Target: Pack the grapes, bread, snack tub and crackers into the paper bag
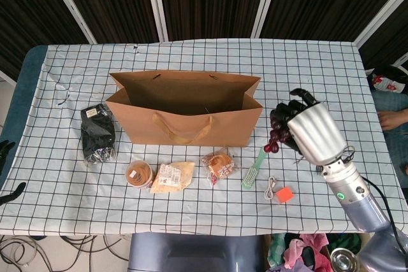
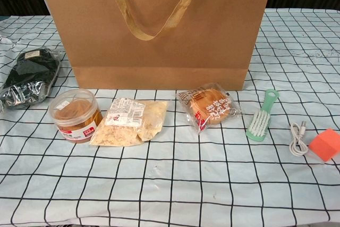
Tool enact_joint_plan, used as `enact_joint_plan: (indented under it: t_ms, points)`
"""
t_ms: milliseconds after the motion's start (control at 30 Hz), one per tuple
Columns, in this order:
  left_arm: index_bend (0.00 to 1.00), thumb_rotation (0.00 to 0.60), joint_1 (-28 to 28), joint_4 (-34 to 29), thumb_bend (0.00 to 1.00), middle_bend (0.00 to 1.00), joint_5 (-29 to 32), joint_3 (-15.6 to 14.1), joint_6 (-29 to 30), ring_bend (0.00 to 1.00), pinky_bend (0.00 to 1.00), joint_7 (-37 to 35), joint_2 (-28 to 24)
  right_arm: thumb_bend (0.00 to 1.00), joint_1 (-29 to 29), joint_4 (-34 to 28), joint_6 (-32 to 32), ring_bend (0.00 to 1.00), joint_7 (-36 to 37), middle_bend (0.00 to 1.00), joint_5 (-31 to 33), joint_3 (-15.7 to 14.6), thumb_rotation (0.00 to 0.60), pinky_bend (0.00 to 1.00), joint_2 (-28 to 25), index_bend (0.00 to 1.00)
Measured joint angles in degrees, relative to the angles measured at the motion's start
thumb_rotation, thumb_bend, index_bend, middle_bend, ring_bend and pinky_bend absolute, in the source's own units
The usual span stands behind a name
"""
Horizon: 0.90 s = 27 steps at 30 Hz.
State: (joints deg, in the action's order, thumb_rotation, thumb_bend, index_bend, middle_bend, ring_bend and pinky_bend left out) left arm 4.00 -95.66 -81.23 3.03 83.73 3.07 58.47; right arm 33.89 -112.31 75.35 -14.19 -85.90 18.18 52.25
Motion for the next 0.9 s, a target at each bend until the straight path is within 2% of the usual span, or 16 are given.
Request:
enact_joint_plan:
  t_ms: [200,367,700,900]
  points:
    - [0.09,0.6,0.15,0.17,0.23,0.07,0.92,0.36,-0.44,0.0,0.08,-0.2,-0.07,0.6,5.94,1.57,-7.3,0.58,2.41,0.55,8.16,4.61,0.6,0.3,-0.81,0.62]
    - [0.09,0.6,0.29,0.23,0.23,0.07,1.39,0.57,-0.76,0.0,0.08,-0.31,-0.14,0.6,12.23,5.17,-13.72,0.57,2.85,0.54,14.58,7.09,0.6,0.3,1.0,0.62]
    - [0.09,0.6,0.35,0.61,0.23,0.07,1.74,0.9,-0.99,0.0,0.08,-1.9,-0.67,0.6,25.21,16.55,-19.86,0.57,-4.34,0.53,25.02,8.99,0.6,0.3,13.82,0.62]
    - [0.09,0.6,0.28,0.79,0.23,0.07,1.7,0.96,-0.73,0.0,0.08,-1.8,-0.67,0.58,30.35,18.66,-21.86,0.55,-7.72,0.5,29.55,9.09,0.6,0.3,18.54,0.59]
